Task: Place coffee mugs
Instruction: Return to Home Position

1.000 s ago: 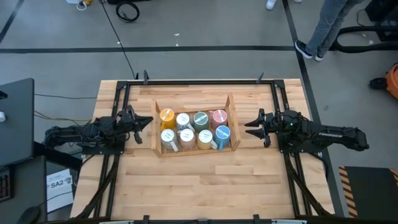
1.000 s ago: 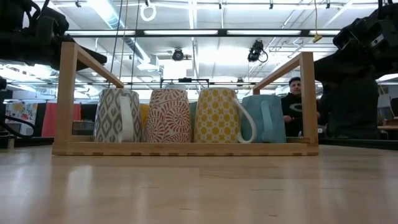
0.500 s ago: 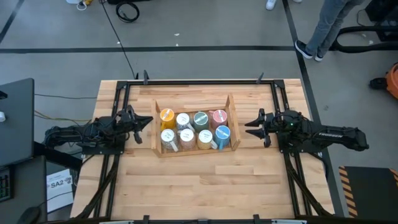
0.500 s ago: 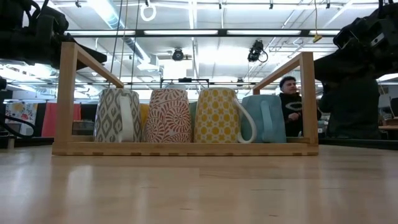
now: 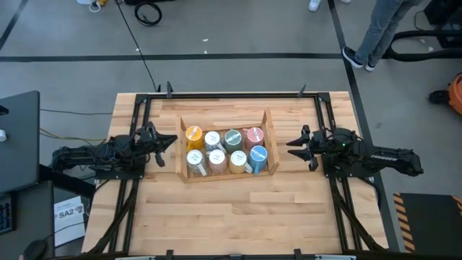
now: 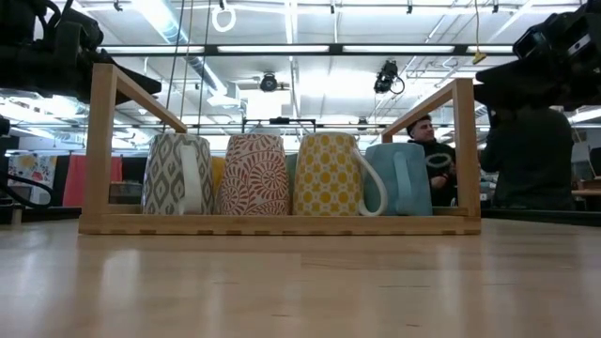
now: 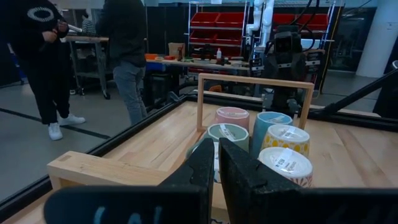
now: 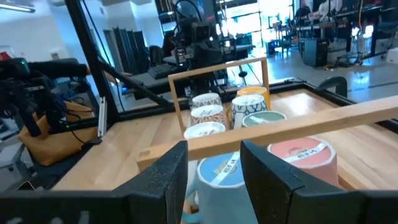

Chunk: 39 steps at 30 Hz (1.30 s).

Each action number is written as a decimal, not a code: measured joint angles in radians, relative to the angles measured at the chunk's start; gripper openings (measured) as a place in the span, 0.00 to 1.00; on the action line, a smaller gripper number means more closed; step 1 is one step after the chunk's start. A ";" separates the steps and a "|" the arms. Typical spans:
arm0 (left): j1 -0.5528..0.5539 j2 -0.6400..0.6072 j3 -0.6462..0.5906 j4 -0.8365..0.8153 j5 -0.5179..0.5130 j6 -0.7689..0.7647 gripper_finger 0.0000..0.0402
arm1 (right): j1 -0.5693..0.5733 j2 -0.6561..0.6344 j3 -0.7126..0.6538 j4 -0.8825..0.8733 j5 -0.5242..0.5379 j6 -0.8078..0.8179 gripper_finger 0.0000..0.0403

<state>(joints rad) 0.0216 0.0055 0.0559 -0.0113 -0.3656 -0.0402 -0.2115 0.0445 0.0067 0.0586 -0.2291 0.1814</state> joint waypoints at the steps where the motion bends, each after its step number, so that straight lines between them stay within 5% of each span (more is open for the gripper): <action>1: 0.000 0.000 0.000 0.000 0.000 0.000 0.07 | 0.000 -0.003 0.000 0.000 0.000 0.000 0.38; 39: 0.000 -0.004 -0.047 0.101 0.003 0.000 0.07 | 0.000 -0.007 0.000 -0.001 0.000 0.000 0.38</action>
<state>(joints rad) 0.0214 0.0013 0.0090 0.0902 -0.3630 -0.0402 -0.2111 0.0380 0.0067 0.0574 -0.2291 0.1814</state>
